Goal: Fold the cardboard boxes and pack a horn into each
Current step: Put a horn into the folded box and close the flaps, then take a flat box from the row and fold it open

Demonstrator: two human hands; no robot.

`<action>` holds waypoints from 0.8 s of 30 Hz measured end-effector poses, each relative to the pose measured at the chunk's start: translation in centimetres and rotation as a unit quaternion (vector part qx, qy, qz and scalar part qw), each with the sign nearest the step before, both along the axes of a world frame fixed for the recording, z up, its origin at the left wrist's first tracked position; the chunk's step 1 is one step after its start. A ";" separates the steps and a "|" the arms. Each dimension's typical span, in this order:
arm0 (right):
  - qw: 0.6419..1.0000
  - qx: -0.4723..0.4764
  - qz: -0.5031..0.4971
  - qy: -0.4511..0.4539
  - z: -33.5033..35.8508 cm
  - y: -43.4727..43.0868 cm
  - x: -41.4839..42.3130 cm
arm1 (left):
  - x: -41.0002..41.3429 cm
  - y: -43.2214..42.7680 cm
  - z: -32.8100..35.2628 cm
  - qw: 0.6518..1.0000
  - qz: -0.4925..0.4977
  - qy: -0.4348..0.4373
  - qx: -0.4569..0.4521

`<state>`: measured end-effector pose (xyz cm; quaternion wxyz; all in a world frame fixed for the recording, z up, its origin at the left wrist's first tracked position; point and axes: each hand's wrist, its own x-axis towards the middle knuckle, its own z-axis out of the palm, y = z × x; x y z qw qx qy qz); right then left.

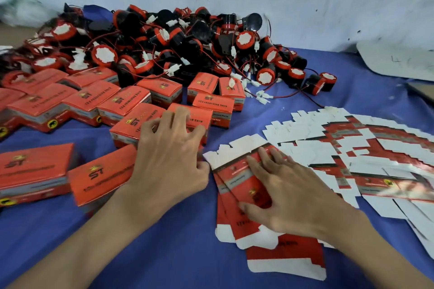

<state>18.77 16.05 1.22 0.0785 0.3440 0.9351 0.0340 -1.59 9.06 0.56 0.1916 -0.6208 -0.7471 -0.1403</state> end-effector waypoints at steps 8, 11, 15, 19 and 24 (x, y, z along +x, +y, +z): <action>0.987 0.138 0.046 0.062 2.6 1.2 0.6 | -1.6 0.9 -0.6 0.999 -0.029 0.029 0.021; 0.940 0.241 -0.044 0.237 3.1 2.6 1.5 | -0.7 0.9 0.0 0.970 -0.179 -0.069 0.146; 0.842 0.262 -0.047 0.469 3.3 3.7 2.0 | 1.0 0.9 0.9 0.869 -0.283 -0.344 0.216; 0.836 0.013 0.004 0.549 2.9 4.8 2.2 | 0.8 1.2 2.7 0.692 -0.207 -0.658 0.212; 0.811 -0.235 0.009 0.535 1.9 4.1 1.0 | 0.0 0.4 3.2 0.543 -0.175 -0.817 -0.090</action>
